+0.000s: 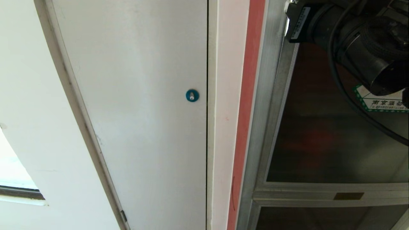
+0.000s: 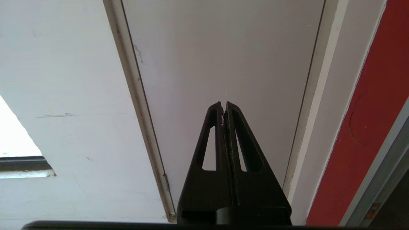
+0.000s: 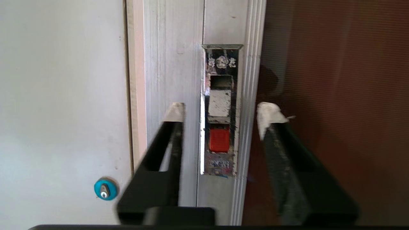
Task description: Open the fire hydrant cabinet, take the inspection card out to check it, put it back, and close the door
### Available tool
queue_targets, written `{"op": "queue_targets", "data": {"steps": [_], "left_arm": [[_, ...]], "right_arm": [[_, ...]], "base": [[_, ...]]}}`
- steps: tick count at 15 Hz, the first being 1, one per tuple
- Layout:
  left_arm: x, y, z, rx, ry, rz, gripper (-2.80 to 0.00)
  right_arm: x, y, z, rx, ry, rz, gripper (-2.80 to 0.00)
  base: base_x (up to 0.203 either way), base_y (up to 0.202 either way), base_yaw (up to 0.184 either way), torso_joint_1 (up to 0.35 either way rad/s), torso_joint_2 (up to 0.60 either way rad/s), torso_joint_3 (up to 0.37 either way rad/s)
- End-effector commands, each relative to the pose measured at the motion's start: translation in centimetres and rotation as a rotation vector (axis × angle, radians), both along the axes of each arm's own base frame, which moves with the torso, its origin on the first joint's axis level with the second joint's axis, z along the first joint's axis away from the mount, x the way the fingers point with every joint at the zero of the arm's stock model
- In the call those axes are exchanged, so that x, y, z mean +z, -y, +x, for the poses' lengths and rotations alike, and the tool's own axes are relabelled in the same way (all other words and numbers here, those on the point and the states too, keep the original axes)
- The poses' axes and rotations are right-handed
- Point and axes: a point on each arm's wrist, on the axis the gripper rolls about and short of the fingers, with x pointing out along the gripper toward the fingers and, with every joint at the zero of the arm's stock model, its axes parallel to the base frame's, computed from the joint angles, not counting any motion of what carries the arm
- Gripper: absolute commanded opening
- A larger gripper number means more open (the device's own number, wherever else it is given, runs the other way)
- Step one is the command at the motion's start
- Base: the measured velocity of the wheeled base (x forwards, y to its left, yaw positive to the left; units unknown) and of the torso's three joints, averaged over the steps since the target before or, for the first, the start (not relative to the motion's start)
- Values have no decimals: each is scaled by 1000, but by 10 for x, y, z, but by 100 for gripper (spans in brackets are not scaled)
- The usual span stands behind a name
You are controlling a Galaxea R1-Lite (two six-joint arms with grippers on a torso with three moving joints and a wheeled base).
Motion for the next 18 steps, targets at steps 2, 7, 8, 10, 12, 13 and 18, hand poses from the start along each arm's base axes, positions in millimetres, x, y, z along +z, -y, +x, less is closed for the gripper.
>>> {"op": "queue_targets", "data": {"steps": [2,7,8,10,12,13,18], "left_arm": [[-8,0,2,0,-29,1,-280],[-8,0,2,0,-29,1,-280],[-8,0,2,0,-29,1,-280],[-8,0,2,0,-29,1,-280],[-8,0,2,0,-29,1,-280],[-8,0,2,0,-29,1,-280],[-8,0,2,0,-29,1,-280]], "right_arm": [[0,-5,6,-2,3,1,-280],[4,-2,3,-3,12,8,-280],[6,-1,0,-1,18,12,-280],[10,3,-6,3,30,21,-280],[15,6,-14,11,44,32,-280],[19,7,-22,26,55,41,-280],[25,15,-48,70,22,18,-280]], "base": [[0,0,0,0,0,0],[0,0,0,0,0,0],[0,0,0,0,0,0],[0,0,0,0,0,0],[0,0,0,0,0,0],[0,0,0,0,0,0],[0,0,0,0,0,0]]}}
